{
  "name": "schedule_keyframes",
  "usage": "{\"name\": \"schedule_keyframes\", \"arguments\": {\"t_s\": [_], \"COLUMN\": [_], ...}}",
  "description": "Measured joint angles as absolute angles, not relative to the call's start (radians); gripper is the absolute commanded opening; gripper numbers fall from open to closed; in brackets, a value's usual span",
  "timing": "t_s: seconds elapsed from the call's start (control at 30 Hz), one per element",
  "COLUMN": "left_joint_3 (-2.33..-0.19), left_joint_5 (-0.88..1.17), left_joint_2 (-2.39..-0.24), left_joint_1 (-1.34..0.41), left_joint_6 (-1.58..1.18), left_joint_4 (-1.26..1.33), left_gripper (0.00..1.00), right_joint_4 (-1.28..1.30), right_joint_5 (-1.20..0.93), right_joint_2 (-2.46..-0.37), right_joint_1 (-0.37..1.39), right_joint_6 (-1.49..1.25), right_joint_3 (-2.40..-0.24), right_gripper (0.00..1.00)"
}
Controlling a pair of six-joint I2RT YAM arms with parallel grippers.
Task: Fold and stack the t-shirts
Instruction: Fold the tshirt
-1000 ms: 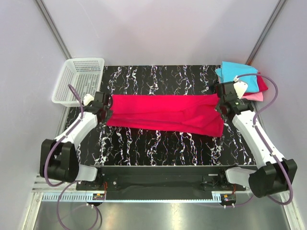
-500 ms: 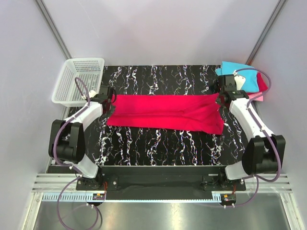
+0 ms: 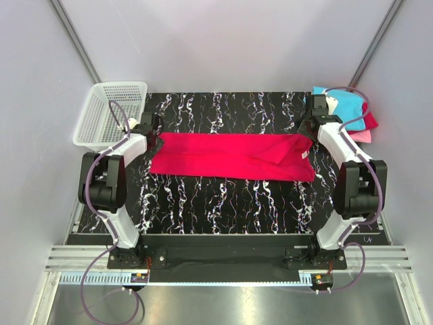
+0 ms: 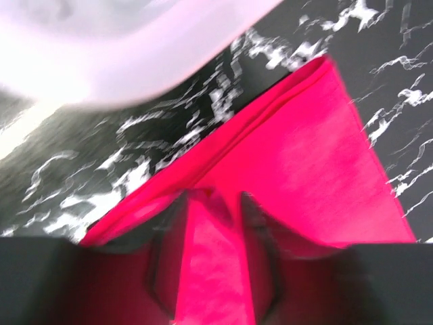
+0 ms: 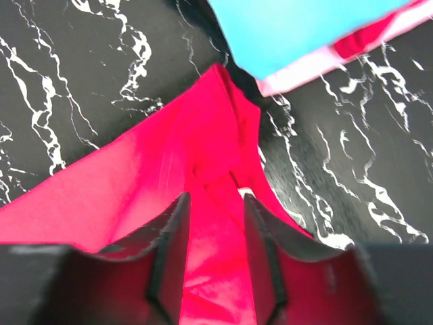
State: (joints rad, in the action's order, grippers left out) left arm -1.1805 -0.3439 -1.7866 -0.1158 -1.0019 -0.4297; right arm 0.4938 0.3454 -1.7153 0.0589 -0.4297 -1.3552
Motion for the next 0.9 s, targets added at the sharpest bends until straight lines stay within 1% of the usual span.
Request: {"name": "schedule_keyframes", "arguments": {"t_s": [0.03,0.1,0.13,0.23,0.37,0.5,0.67,0.8,0.9], "left_joint_3": [-1.180,-1.166,-1.156,-1.107,-1.030,-1.007,-0.980,-0.946,-0.923], "left_joint_5": [-0.339,-0.328,-0.323,-0.309,-0.290,-0.253,-0.202,-0.158,-0.130], "left_joint_2": [-1.796,-1.800,-1.800,-1.789,-1.745,-1.702,-1.655,-1.644,-1.633], "left_joint_1": [-0.113,-0.110,-0.109,-0.109,-0.109,-0.109,-0.117,-0.138,-0.159], "left_joint_6": [-0.987,-0.970,-0.960,-0.935,-0.912,-0.897,-0.899,-0.899,-0.899], "left_joint_4": [-0.401,-0.346,-0.317,-0.227,-0.155,-0.127,-0.111,-0.120,-0.133], "left_gripper": [0.59,0.62,0.66,0.70,0.70,0.70,0.70,0.70,0.70], "right_joint_4": [0.485,0.463,0.457,0.435,0.423,0.425,0.430,0.424,0.409], "right_joint_5": [0.339,0.323,0.317,0.298,0.268,0.218,0.154,0.053,-0.031], "right_joint_2": [-1.727,-1.740,-1.741,-1.741,-1.731,-1.674,-1.576,-1.568,-1.566], "right_joint_1": [0.058,0.057,0.057,0.057,0.057,0.056,0.056,0.056,0.056], "right_joint_6": [-0.427,-0.418,-0.414,-0.407,-0.397,-0.399,-0.424,-0.434,-0.444], "right_joint_3": [-1.361,-1.365,-1.365,-1.365,-1.359,-1.312,-1.177,-1.090,-1.031], "right_gripper": [0.53,0.54,0.54,0.54,0.54,0.54,0.50,0.45,0.45]}}
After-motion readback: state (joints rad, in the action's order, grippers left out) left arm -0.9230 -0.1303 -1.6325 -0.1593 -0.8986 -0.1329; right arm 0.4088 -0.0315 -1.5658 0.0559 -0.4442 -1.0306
